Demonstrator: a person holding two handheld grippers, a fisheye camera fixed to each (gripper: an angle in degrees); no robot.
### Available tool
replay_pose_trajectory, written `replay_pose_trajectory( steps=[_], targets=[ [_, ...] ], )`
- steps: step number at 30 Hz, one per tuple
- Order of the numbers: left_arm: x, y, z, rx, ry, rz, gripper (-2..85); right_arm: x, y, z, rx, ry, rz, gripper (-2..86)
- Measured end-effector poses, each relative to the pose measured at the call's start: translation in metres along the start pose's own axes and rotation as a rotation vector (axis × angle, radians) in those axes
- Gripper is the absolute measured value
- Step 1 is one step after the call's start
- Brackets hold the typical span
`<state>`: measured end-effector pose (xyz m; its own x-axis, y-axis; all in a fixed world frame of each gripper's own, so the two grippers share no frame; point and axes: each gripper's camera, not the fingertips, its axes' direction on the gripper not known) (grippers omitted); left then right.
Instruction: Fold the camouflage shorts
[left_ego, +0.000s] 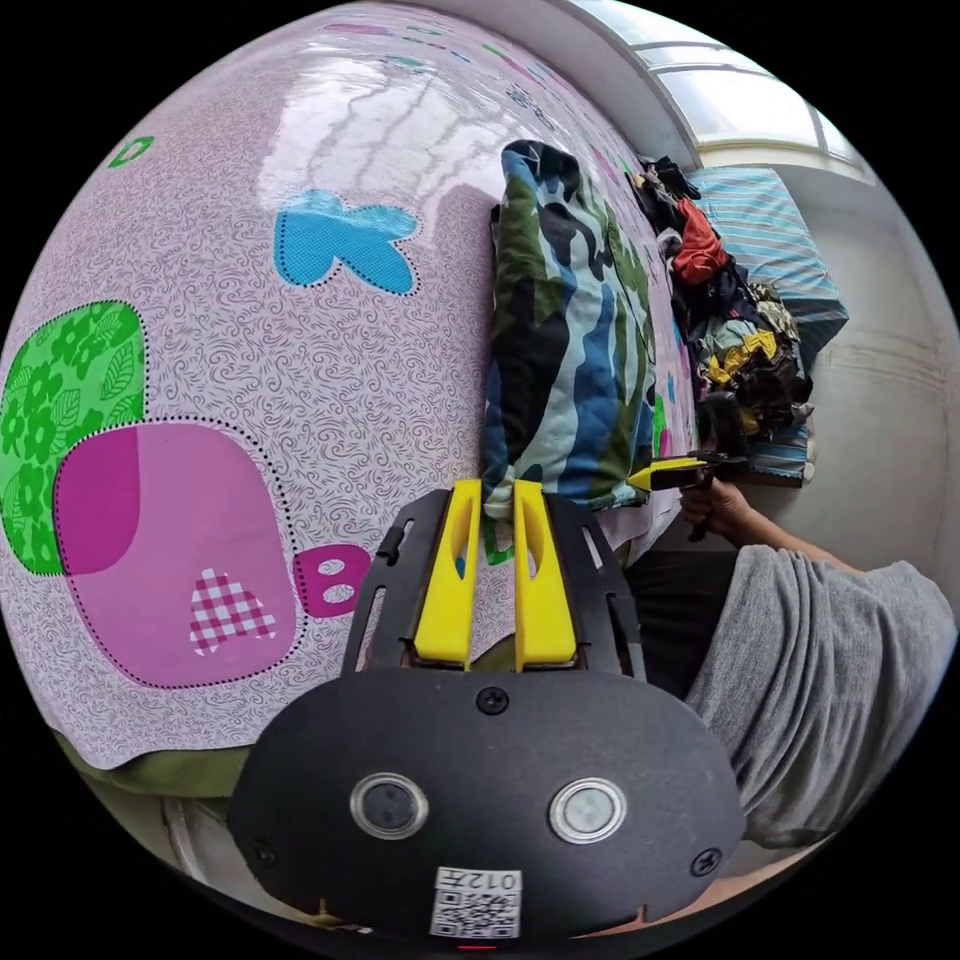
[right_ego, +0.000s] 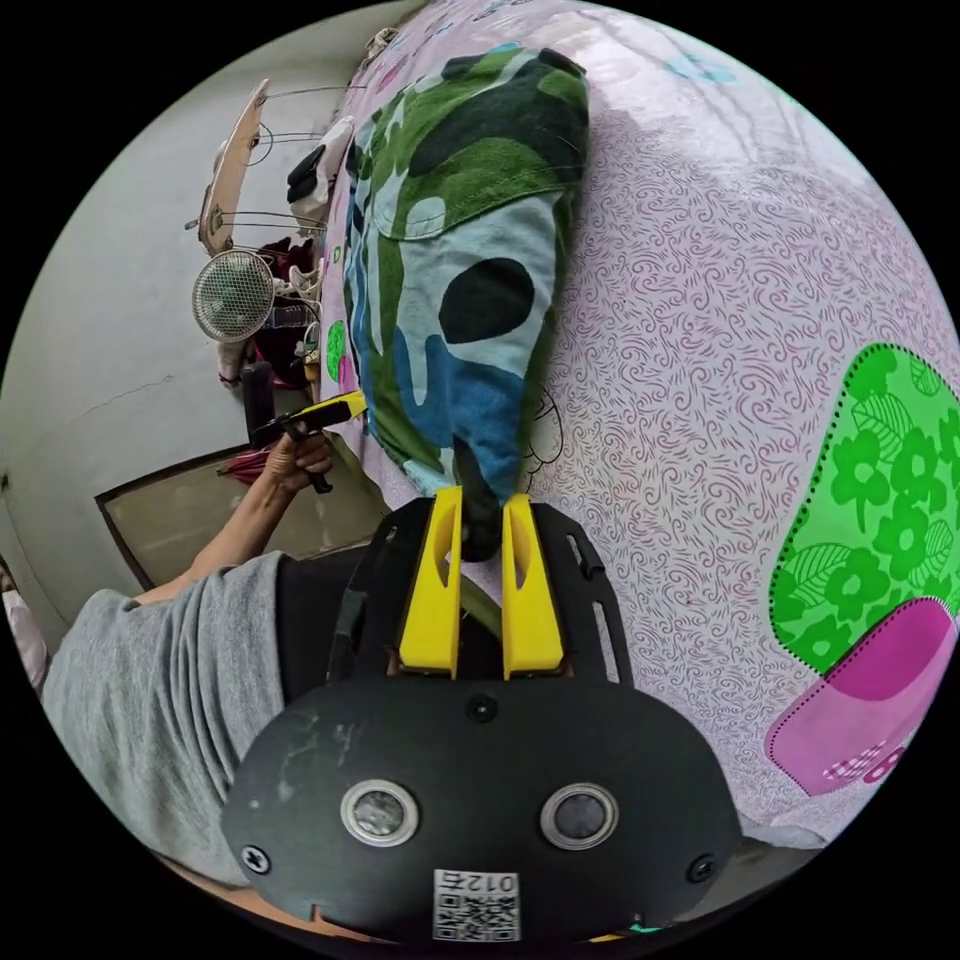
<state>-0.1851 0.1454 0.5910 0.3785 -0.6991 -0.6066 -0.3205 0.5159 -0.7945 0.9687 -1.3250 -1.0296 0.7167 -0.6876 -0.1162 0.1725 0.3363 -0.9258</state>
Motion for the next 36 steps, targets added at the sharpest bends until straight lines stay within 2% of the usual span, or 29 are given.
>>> replay_pose_trajectory(
  steps=[4, 8, 10, 13, 14, 16, 18, 22, 28, 31, 34, 36],
  targets=[
    [-0.002, 0.018, -0.028, 0.09, 0.057, -0.016, 3.4, 0.027, 0.035, -0.018, 0.078, 0.03, 0.05, 6.2],
    [0.021, 0.037, -0.075, 0.244, -0.036, 0.027, 2.2, 0.029, 0.063, -0.028, 0.157, 0.099, -0.038, 5.2],
    [0.038, 0.028, -0.075, 0.23, -0.018, 0.1, 1.8, 0.031, 0.059, -0.014, 0.133, 0.036, -0.109, 4.6],
    [0.06, 0.001, -0.042, 0.072, -0.001, 0.224, 1.0, 0.054, 0.038, 0.031, 0.03, -0.05, -0.146, 2.8],
    [0.062, -0.006, -0.024, -0.014, -0.041, 0.256, 0.7, 0.072, 0.029, 0.054, -0.046, -0.033, -0.139, 1.7],
    [0.054, -0.012, -0.002, -0.117, -0.144, 0.248, 0.3, 0.099, 0.026, 0.075, -0.072, 0.047, -0.16, 0.2],
    [0.037, -0.016, 0.0, -0.124, -0.054, 0.199, 0.0, 0.118, 0.026, 0.082, -0.085, 0.025, -0.172, -0.5],
    [0.037, -0.015, -0.005, -0.136, -0.049, 0.186, 0.1, 0.136, 0.031, 0.088, -0.125, 0.064, -0.191, -0.8],
    [0.047, -0.026, -0.065, 0.096, 0.083, 0.161, 0.4, 0.158, 0.009, 0.005, 0.127, -0.021, -0.258, -0.9],
    [0.056, -0.06, -0.06, 0.122, 0.026, 0.176, 0.4, 0.182, -0.038, 0.007, 0.148, -0.009, -0.252, -0.9],
    [0.049, -0.088, -0.04, 0.088, -0.1, 0.118, 0.4, 0.233, -0.075, 0.032, 0.131, 0.113, -0.123, -0.9],
    [0.032, -0.094, -0.025, 0.038, -0.103, 0.056, 0.4, 0.273, -0.084, 0.043, 0.124, 0.037, -0.03, -0.9]
  ],
)
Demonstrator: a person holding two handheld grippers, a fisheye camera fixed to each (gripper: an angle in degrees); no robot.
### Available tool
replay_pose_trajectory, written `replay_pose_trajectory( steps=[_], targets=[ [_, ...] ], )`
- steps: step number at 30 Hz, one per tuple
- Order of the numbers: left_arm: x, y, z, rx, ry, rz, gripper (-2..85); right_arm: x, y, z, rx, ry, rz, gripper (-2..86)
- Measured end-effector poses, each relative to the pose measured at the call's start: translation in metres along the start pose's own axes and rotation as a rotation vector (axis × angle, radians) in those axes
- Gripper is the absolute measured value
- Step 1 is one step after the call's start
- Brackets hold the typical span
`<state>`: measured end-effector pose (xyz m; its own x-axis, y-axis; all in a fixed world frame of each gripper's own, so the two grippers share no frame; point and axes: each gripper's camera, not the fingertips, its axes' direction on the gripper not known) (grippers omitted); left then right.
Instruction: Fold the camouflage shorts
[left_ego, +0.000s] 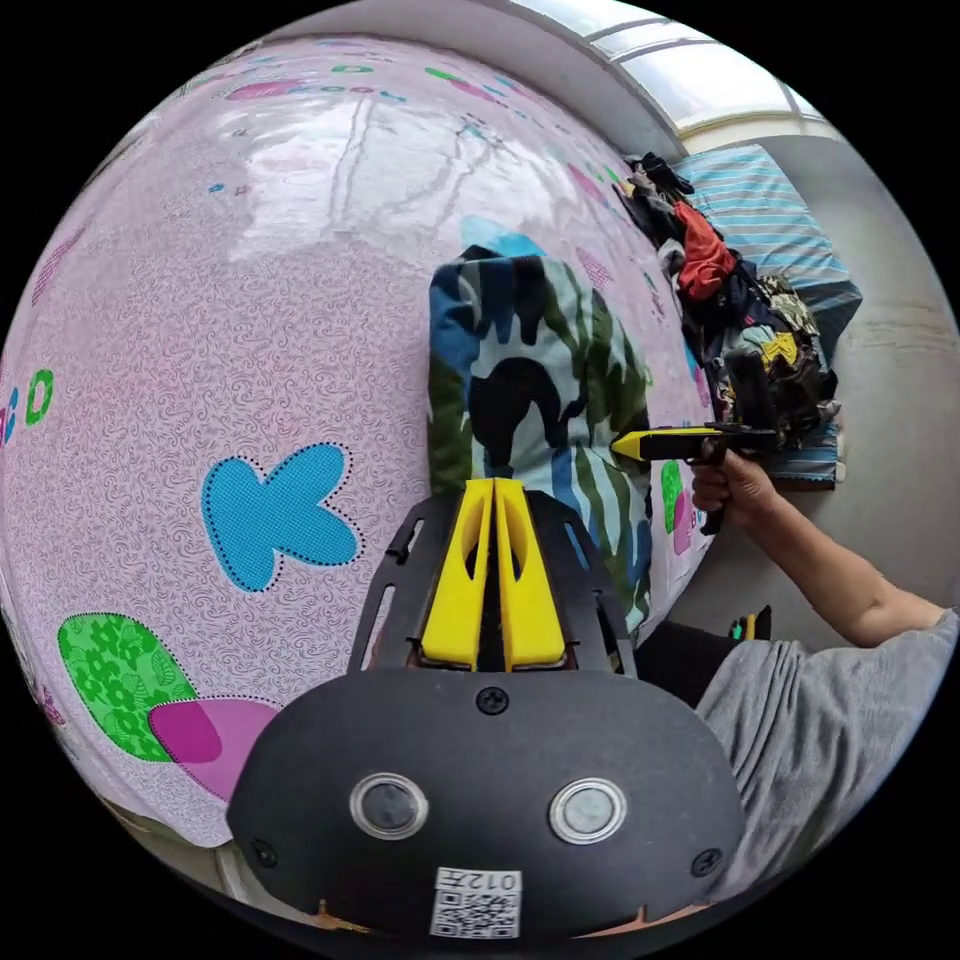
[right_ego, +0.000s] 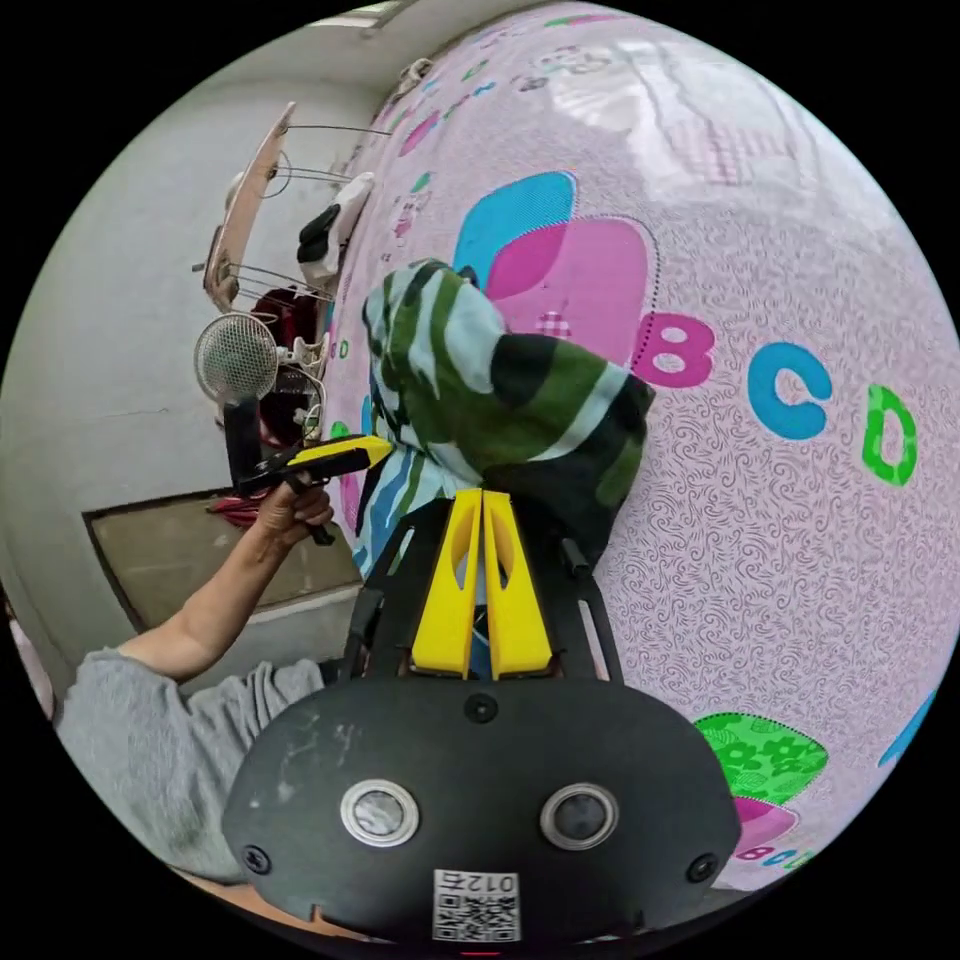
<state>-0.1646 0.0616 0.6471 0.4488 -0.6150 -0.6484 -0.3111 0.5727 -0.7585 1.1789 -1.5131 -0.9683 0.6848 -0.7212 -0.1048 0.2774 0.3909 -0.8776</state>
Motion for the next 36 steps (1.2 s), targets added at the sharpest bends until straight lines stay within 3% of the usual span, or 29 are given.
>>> replay_pose_trajectory(
  steps=[4, 10, 16, 23, 36],
  targets=[
    [-0.009, 0.002, -0.01, -0.003, 0.076, -0.01, 0.4, 0.021, 0.013, 0.003, 0.015, 0.005, -0.036, -0.7],
    [0.011, 0.001, -0.06, 0.204, 0.074, 0.069, 0.6, -0.014, -0.026, -0.014, 0.073, 0.081, -0.277, 2.1],
    [0.023, 0.001, -0.04, 0.19, 0.01, 0.064, 0.6, -0.057, -0.151, 0.053, -0.195, 0.187, -0.401, 6.7],
    [0.02, 0.003, -0.021, 0.183, 0.01, 0.031, 0.5, -0.04, -0.234, 0.147, -0.545, 0.323, -0.3, 7.1],
    [-0.005, 0.022, -0.02, 0.172, 0.053, -0.012, 0.4, -0.015, -0.256, 0.187, -0.733, 0.396, -0.269, 5.6]
  ],
)
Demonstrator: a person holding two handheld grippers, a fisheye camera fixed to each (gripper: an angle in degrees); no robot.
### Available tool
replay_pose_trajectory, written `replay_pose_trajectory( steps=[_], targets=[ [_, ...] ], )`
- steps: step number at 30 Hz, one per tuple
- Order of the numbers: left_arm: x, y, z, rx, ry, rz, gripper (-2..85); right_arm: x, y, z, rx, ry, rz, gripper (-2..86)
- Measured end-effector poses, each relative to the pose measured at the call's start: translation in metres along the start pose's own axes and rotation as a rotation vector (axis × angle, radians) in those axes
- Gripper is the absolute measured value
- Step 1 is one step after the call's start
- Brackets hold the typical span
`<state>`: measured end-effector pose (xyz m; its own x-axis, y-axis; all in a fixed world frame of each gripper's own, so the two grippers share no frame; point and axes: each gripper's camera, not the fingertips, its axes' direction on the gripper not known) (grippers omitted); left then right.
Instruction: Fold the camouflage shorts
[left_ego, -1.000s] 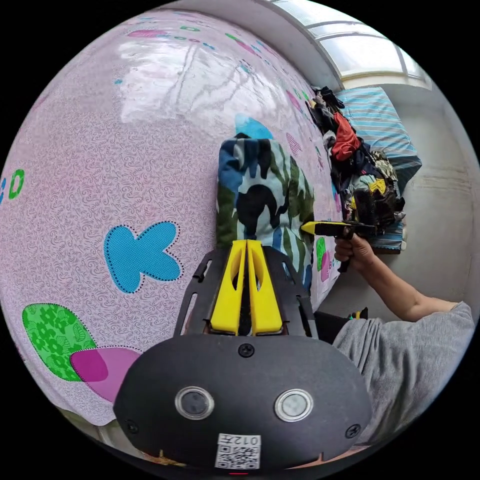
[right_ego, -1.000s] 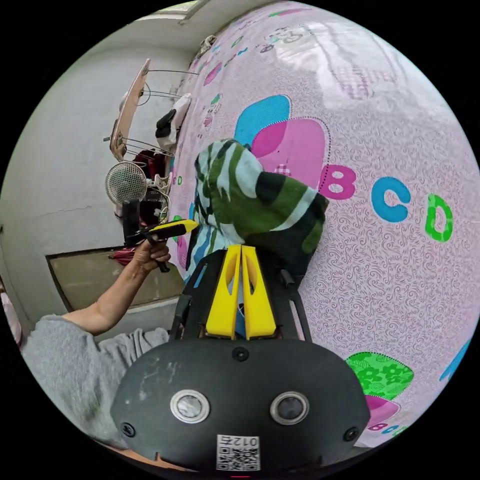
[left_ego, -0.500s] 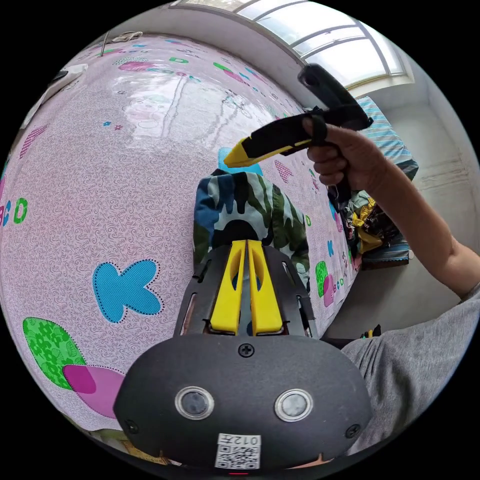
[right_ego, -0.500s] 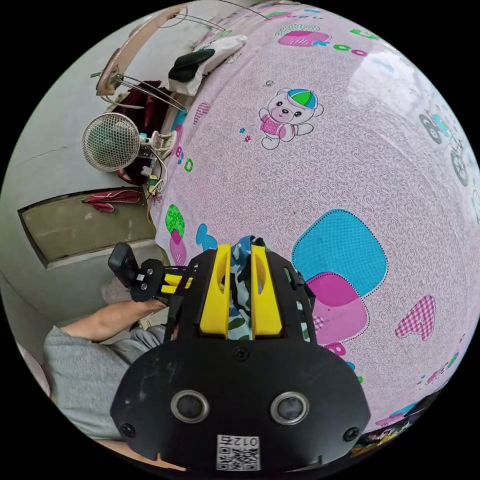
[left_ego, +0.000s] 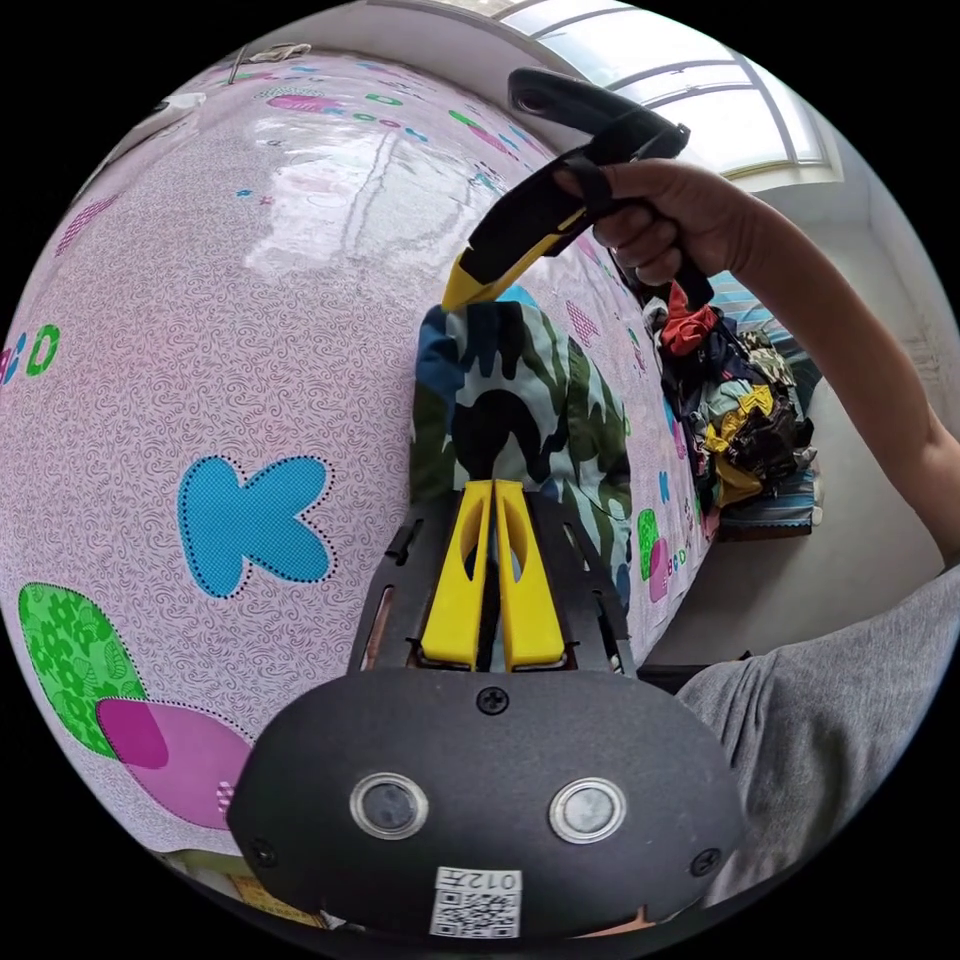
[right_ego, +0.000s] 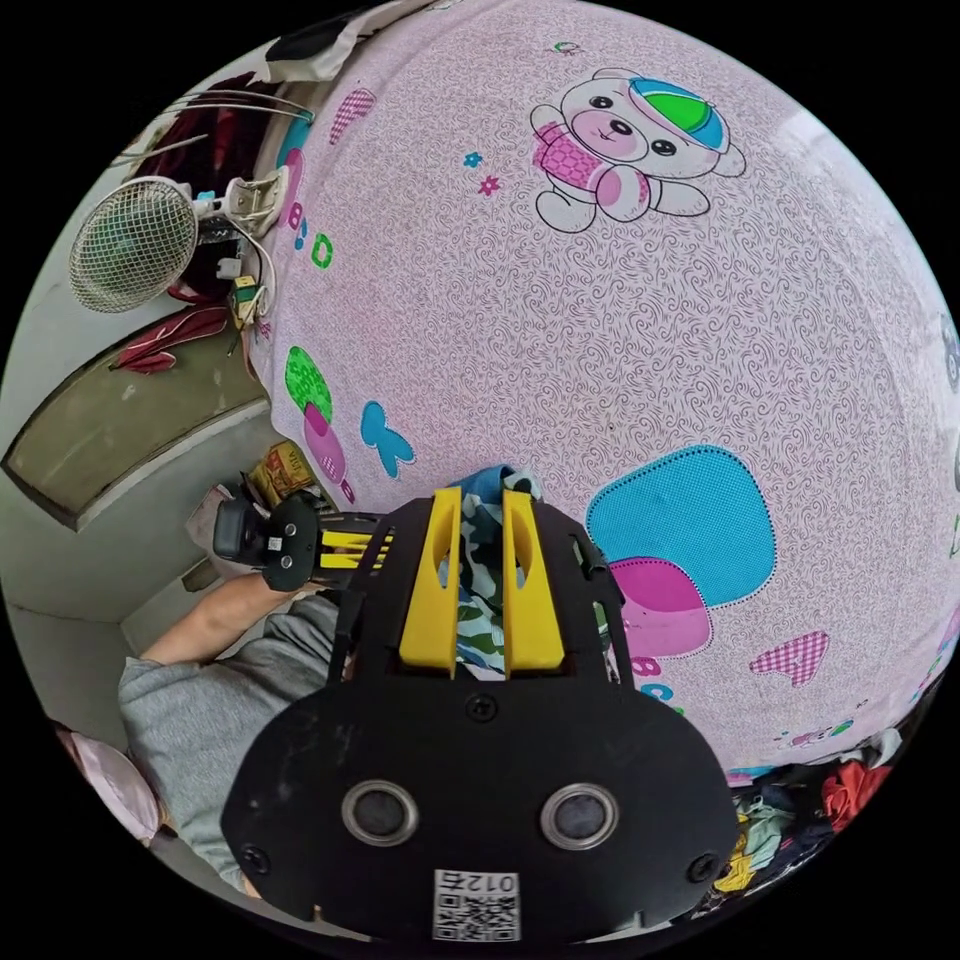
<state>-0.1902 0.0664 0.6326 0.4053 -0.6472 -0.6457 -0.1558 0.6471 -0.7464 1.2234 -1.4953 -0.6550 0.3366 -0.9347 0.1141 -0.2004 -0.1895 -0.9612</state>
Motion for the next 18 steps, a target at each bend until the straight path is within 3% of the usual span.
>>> replay_pose_trajectory(
  steps=[4, 13, 15, 17, 18],
  targets=[
    [-0.004, 0.001, 0.002, -0.001, -0.001, 0.005, 0.3, 0.004, -0.007, 0.003, 0.0, 0.074, -0.013, 0.1],
    [-0.019, 0.008, 0.005, 0.011, 0.025, 0.002, -0.1, -0.035, 0.017, -0.011, 0.047, 0.325, -0.262, -0.9],
    [-0.017, 0.006, 0.004, -0.004, 0.018, -0.001, -0.1, -0.035, 0.032, -0.031, 0.138, 0.331, -0.222, -0.9],
    [-0.015, 0.003, 0.0, -0.031, 0.011, -0.006, 0.1, -0.017, 0.086, -0.097, 0.454, 0.304, -0.064, -0.8],
    [-0.013, 0.002, -0.006, -0.036, 0.0, -0.003, 0.2, -0.011, 0.103, -0.113, 0.504, 0.246, -0.054, -0.8]
  ],
)
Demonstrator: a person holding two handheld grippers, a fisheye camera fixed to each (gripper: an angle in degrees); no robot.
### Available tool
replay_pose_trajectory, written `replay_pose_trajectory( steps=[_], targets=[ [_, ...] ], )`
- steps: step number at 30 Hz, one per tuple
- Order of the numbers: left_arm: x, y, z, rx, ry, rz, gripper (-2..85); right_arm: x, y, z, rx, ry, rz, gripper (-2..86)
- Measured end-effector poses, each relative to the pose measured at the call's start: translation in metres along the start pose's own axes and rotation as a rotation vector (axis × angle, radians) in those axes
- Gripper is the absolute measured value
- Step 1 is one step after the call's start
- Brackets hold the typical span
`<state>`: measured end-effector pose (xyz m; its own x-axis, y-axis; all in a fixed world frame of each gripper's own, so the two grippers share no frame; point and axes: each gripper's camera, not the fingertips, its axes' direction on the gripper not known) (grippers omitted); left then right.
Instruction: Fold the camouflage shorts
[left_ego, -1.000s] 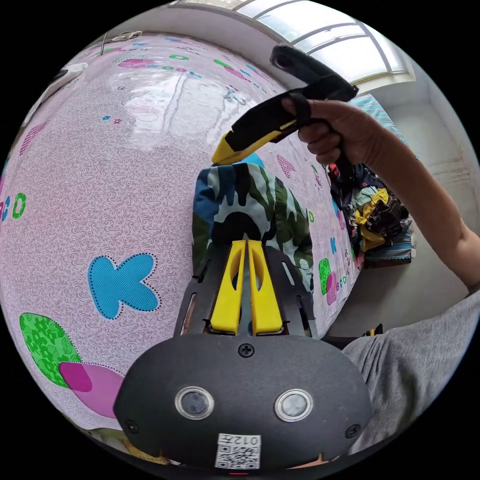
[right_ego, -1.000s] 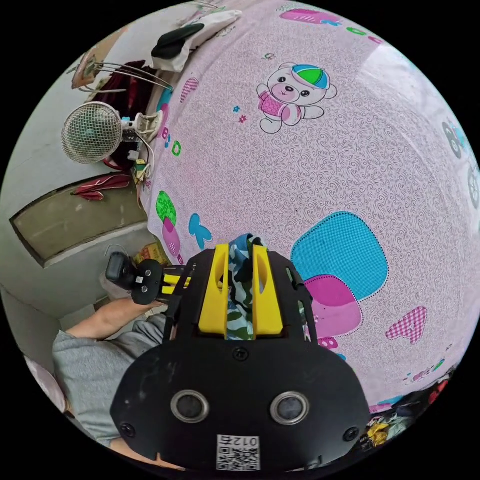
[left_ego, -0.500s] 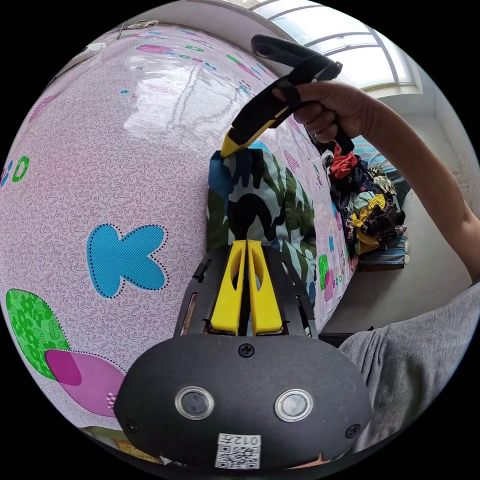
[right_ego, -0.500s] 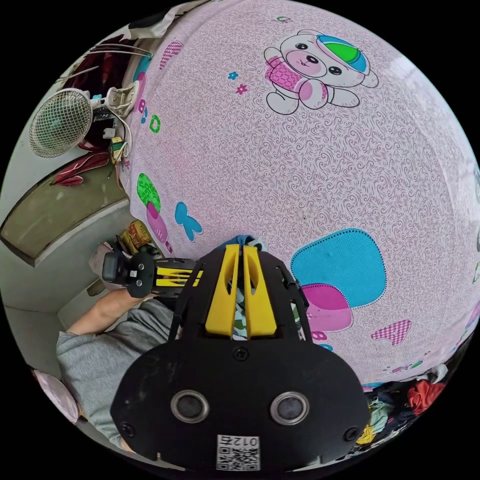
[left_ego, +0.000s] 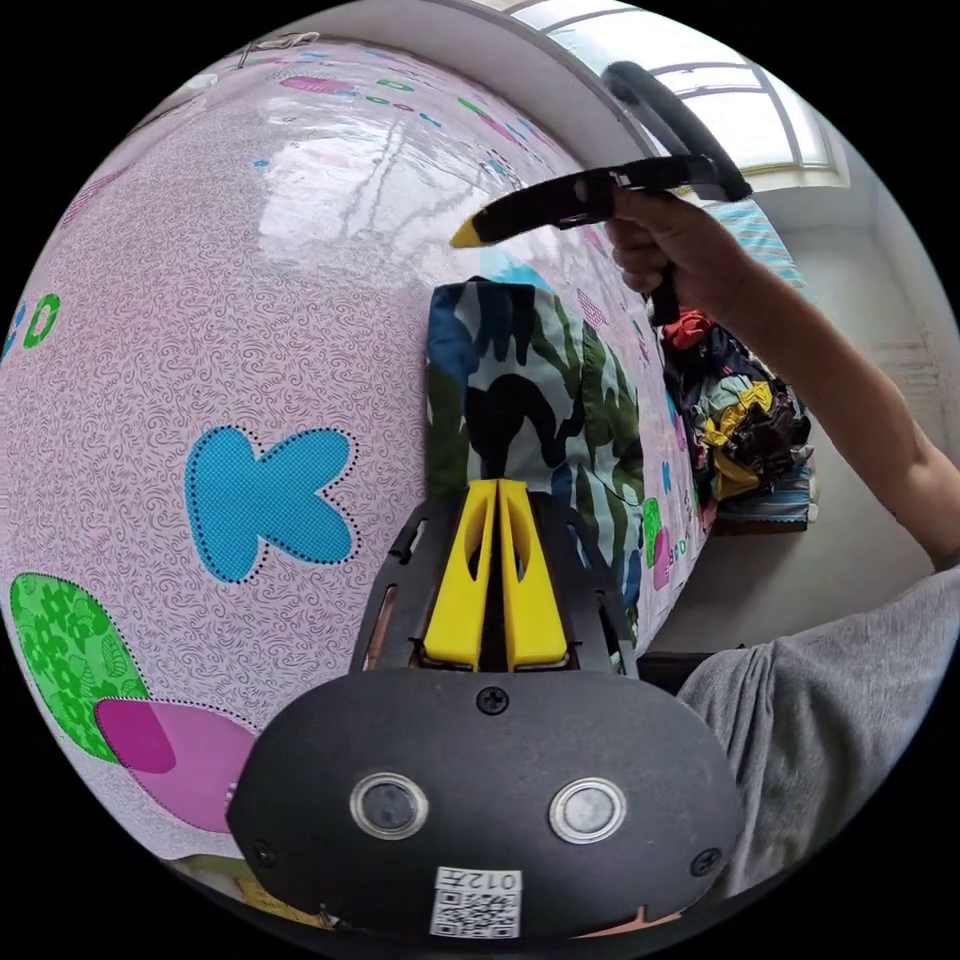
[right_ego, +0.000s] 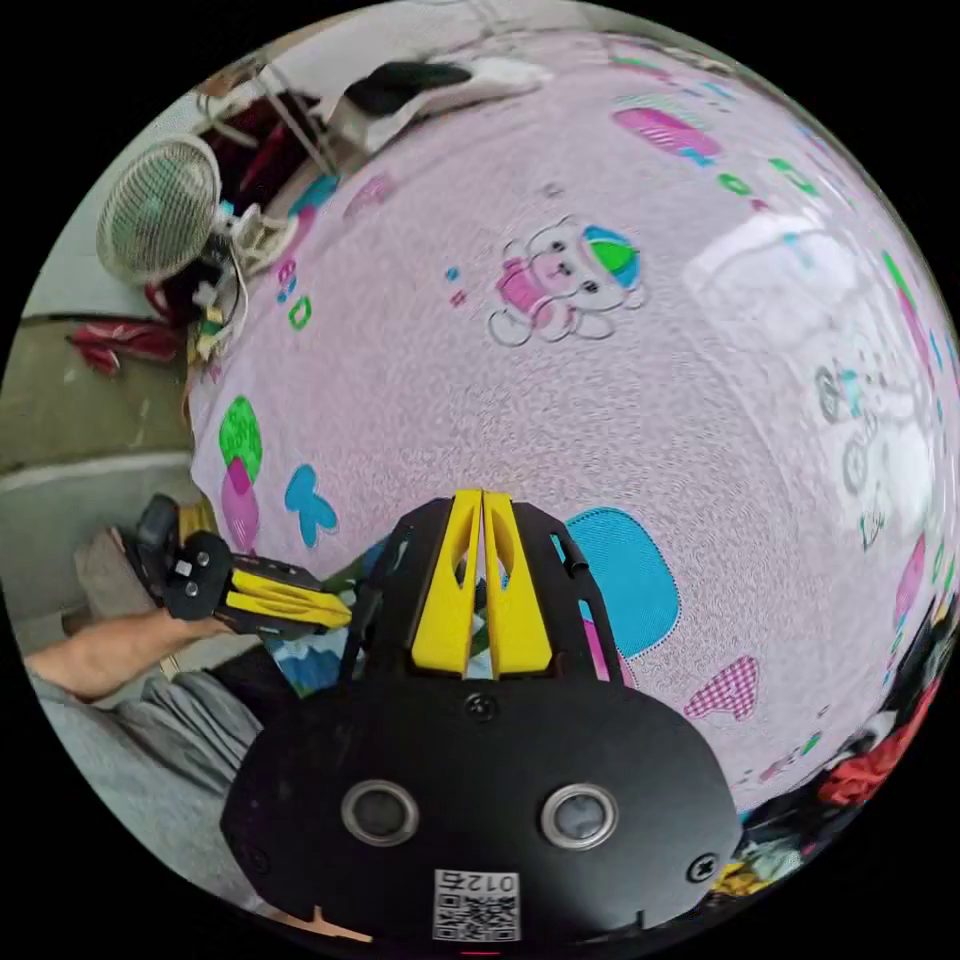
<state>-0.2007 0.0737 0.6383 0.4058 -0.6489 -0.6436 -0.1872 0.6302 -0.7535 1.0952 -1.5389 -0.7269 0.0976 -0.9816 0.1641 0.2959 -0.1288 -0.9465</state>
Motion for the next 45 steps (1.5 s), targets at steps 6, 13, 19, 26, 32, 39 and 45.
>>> replay_pose_trajectory(
  steps=[6, 13, 19, 26, 32, 39, 45],
  targets=[
    [0.033, -0.034, -0.032, 0.149, 0.004, 0.077, 0.5, 0.068, 0.138, -0.113, 0.2, -0.301, 0.15, -0.3],
    [0.048, -0.111, 0.018, 0.026, -0.054, 0.132, 0.4, 0.122, 0.262, -0.095, 0.411, -0.667, 0.535, -0.6],
    [0.025, -0.119, 0.048, -0.059, -0.083, 0.134, -0.1, 0.153, 0.276, -0.088, 0.495, -0.872, 0.792, -0.9],
    [0.024, -0.131, 0.057, -0.118, -0.054, 0.095, 0.0, 0.123, 0.242, -0.158, 0.461, -0.774, 0.724, -0.9],
    [0.069, -0.103, 0.013, 0.029, -0.056, 0.167, 0.4, 0.044, 0.272, -0.236, 0.571, -0.702, 0.579, -0.8],
    [0.069, -0.058, 0.06, -0.142, -0.198, 0.179, 0.1, -0.019, 0.279, -0.216, 0.426, -0.618, 0.573, -0.9],
    [0.058, -0.067, 0.068, -0.169, -0.127, 0.096, 0.2, -0.071, 0.26, -0.239, 0.378, -0.491, 0.545, -0.9]
  ],
)
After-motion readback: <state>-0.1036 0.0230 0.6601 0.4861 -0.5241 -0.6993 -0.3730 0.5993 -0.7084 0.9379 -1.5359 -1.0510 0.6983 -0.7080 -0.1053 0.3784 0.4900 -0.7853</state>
